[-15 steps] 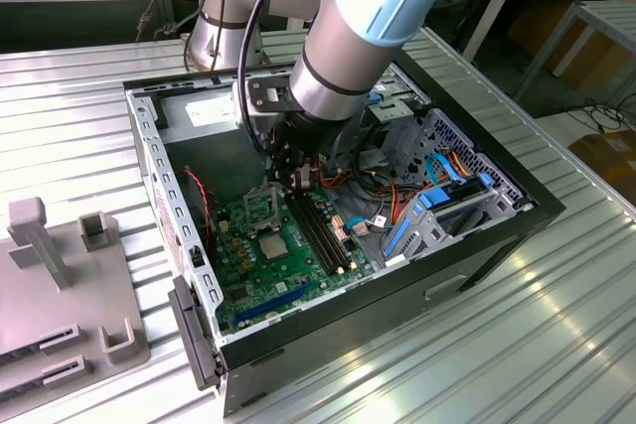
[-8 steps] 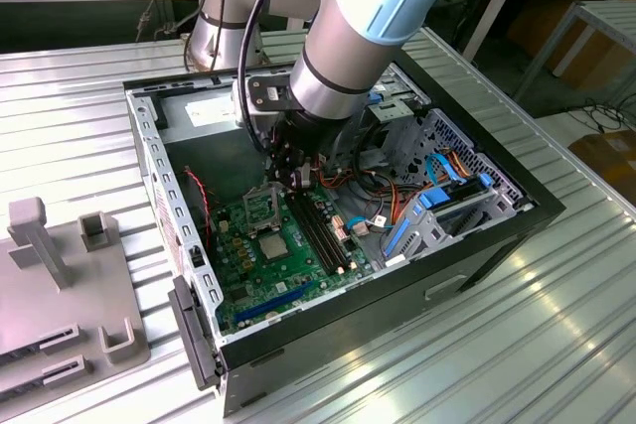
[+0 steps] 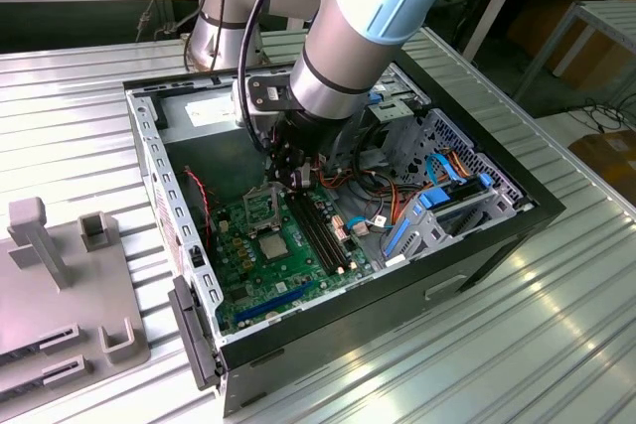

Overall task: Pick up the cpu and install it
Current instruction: 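Install the first cpu locking lever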

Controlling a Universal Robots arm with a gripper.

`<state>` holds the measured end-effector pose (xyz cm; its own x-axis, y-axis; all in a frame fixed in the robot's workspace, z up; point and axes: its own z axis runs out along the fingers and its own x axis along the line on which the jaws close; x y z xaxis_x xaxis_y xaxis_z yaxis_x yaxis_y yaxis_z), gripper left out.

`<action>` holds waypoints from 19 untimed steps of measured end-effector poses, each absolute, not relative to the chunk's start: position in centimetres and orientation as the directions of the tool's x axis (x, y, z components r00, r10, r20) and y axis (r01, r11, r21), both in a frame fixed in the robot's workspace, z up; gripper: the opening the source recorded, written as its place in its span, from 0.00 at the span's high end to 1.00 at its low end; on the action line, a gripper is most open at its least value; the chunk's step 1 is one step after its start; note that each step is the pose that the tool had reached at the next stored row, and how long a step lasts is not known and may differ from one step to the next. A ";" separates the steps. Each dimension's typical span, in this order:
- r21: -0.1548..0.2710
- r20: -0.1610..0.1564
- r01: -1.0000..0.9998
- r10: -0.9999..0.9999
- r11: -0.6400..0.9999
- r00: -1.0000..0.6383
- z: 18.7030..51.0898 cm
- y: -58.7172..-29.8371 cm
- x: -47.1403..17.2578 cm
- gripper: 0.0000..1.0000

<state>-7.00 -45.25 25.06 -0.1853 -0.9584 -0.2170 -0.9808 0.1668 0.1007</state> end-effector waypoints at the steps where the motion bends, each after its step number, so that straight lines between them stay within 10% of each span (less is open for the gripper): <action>1: 0.101 -0.217 -0.981 -0.958 0.167 -0.185 25.1 -45.2 -7.0 0.89; 19: 0.099 -0.207 -0.981 -0.961 0.168 -0.185 25.3 -45.3 -7.0 0.89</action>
